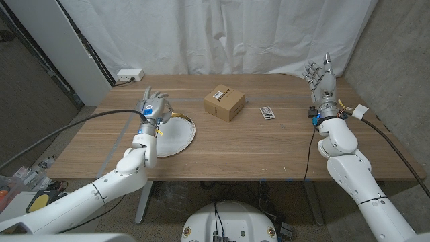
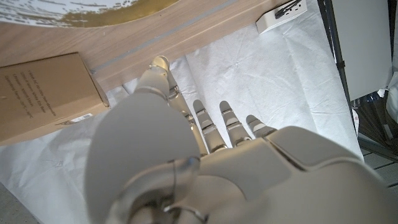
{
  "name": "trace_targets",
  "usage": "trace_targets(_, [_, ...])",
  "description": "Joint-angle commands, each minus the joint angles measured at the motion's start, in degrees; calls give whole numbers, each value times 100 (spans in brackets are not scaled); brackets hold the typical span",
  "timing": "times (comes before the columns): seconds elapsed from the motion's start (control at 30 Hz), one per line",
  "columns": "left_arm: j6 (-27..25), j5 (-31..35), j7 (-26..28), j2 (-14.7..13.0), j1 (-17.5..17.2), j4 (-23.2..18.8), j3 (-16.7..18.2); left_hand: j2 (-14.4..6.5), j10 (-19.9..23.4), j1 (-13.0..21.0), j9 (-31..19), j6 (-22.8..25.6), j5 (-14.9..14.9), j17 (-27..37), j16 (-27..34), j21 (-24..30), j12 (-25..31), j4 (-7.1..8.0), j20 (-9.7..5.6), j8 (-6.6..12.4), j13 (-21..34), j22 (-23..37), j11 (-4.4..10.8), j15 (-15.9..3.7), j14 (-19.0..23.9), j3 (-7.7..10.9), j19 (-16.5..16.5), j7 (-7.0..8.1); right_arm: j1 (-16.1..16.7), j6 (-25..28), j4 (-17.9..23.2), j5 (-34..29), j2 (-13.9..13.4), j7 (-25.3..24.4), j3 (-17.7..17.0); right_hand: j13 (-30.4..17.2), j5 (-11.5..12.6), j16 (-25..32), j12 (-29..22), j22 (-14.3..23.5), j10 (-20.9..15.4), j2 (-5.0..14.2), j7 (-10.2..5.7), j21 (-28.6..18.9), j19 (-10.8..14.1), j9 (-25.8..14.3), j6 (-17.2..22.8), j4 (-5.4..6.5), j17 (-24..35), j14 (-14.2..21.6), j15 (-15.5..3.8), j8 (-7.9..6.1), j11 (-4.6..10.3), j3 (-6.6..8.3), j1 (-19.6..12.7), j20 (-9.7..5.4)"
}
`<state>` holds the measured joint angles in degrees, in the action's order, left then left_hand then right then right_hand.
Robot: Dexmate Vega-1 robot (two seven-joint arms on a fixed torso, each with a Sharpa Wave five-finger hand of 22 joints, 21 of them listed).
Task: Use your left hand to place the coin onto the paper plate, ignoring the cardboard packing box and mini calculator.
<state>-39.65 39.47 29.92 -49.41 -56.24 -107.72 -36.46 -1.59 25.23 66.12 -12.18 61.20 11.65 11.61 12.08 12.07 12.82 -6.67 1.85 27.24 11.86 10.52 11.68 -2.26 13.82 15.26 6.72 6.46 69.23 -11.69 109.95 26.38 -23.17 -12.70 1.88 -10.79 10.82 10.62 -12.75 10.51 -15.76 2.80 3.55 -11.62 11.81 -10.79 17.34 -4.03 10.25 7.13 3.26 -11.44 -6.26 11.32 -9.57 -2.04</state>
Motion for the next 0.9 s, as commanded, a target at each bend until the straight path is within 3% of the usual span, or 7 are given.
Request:
trace_targets(0.03, [-138,164,-190,-63,35,18,-114,-22,9,-51,-281,569,34,8,-11,-3,-2,-14,16,955,29,11,-37,-708,35,54,11,-267,-43,33,-43,2,42,-8,44,-8,12,-3,7,11,-40,54,16,3,39,-16,38,7,21,34,13,16,-7,-18,-24,17])
trace_targets(0.9, [-218,38,-486,-110,-55,-70,-146,-15,31,-76,-285,543,30,9,-12,0,-9,-13,19,1012,31,11,-27,-704,56,96,-2,-268,-221,189,-123,33,31,101,58,-8,10,-4,13,11,-30,58,16,3,36,-16,35,-1,21,30,15,18,-2,-22,-27,20])
